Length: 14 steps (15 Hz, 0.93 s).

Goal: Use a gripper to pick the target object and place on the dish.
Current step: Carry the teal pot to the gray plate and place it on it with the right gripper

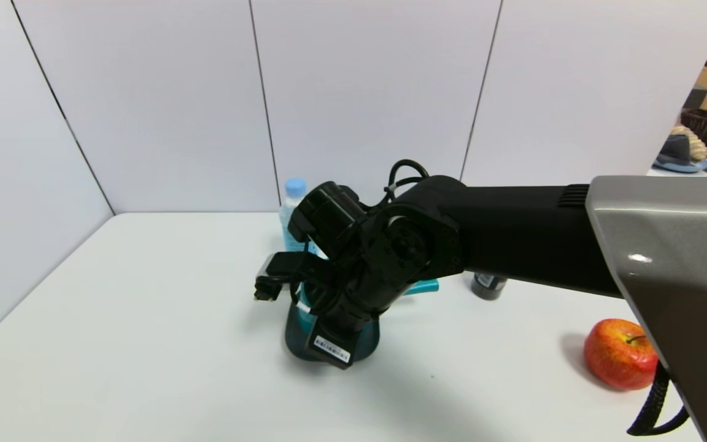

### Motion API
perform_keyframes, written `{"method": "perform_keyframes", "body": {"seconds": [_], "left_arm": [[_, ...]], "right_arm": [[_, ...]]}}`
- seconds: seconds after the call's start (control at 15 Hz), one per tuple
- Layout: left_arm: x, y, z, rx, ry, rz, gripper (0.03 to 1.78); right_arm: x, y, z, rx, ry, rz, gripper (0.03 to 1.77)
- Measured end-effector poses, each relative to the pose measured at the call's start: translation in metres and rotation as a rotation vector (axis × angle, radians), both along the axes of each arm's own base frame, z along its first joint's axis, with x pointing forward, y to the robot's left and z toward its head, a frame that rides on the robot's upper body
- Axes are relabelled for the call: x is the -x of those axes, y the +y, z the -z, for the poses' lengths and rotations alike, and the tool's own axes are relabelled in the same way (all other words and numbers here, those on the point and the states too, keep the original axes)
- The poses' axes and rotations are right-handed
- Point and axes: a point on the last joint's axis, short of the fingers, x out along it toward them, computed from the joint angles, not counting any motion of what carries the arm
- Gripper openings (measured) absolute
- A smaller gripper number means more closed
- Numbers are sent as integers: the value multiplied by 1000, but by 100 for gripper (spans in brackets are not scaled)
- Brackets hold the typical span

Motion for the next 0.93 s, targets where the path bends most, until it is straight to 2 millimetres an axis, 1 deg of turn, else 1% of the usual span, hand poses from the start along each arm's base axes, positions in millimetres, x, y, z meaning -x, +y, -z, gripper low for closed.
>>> {"method": "perform_keyframes", "body": {"seconds": [0.27, 0.33, 0.4, 0.6, 0.8, 0.93], "left_arm": [[0, 0, 0, 0, 0, 0, 169], [0, 0, 0, 0, 0, 0, 169], [0, 0, 0, 0, 0, 0, 169], [0, 0, 0, 0, 0, 0, 169], [0, 0, 0, 0, 0, 0, 169], [0, 0, 0, 0, 0, 0, 169]], "right_arm": [[0, 1, 1, 4, -3, 1, 14], [-1, 2, 1, -6, -12, 0, 22], [-2, 4, 1, -20, -27, 2, 41], [-4, 5, 0, -31, -37, 4, 83], [-3, 5, -1, -33, -39, 3, 111], [-2, 4, -3, -37, -45, 4, 124]]}}
